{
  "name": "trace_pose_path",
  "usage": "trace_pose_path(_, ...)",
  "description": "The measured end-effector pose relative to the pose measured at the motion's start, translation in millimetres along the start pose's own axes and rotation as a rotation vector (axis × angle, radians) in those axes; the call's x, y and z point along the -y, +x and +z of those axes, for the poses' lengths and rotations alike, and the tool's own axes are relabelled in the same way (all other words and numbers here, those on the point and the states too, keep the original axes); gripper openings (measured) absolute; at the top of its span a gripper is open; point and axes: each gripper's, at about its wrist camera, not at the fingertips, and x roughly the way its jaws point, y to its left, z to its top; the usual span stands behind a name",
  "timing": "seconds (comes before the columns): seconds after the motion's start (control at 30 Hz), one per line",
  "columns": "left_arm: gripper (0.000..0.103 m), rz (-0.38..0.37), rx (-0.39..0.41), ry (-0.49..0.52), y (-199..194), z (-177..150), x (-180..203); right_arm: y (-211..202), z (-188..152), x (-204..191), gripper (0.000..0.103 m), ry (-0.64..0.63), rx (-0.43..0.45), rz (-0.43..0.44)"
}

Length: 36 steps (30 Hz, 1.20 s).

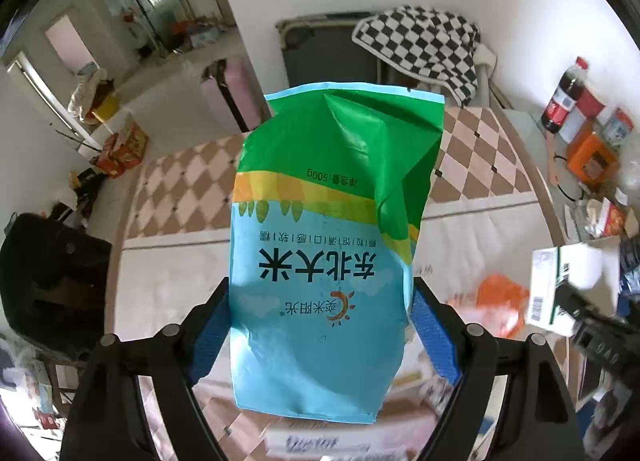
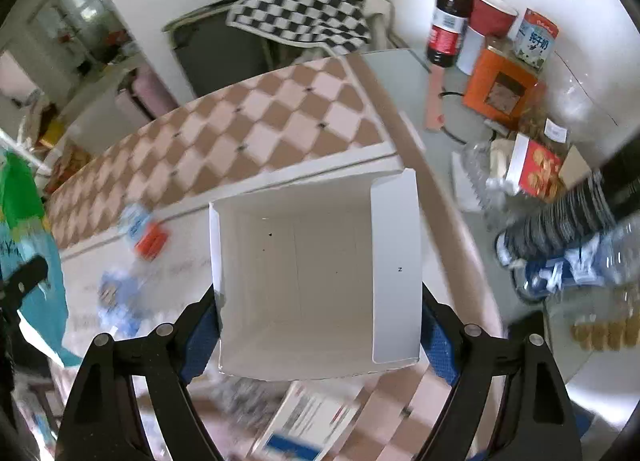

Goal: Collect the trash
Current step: 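Carry the rice bag and white box to the bin and release both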

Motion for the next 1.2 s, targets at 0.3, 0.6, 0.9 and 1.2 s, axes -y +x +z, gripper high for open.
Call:
trace_pose_path(0.3, 0.083, -0.053, 0.057, 0.011, -69.6, -131.5, -75.4, -80.3, -169.2, -58.6, 0.086, 0.036, 0.076, 0.105)
trace_pose_path(0.6, 0.083, -0.110, -0.129, 0.037, -72.9, -315.2, -132.3, -88.9, -394.0, -97.9, 0.086, 0.096, -0.111, 0.104)
trace_pose_path(0.9, 0.083, -0.090, -0.453, -0.088, 59.5, -458.4, -152.3, 45.9, -562.4, -109.1, 0.086, 0.019, -0.458, 0.127)
trace_pose_path(1.2, 0.083, -0.297, -0.709, -0.352, 295.0, -544.3, -166.6, 235.9, -625.7, -139.7, 0.086, 0.044, -0.535, 0.193)
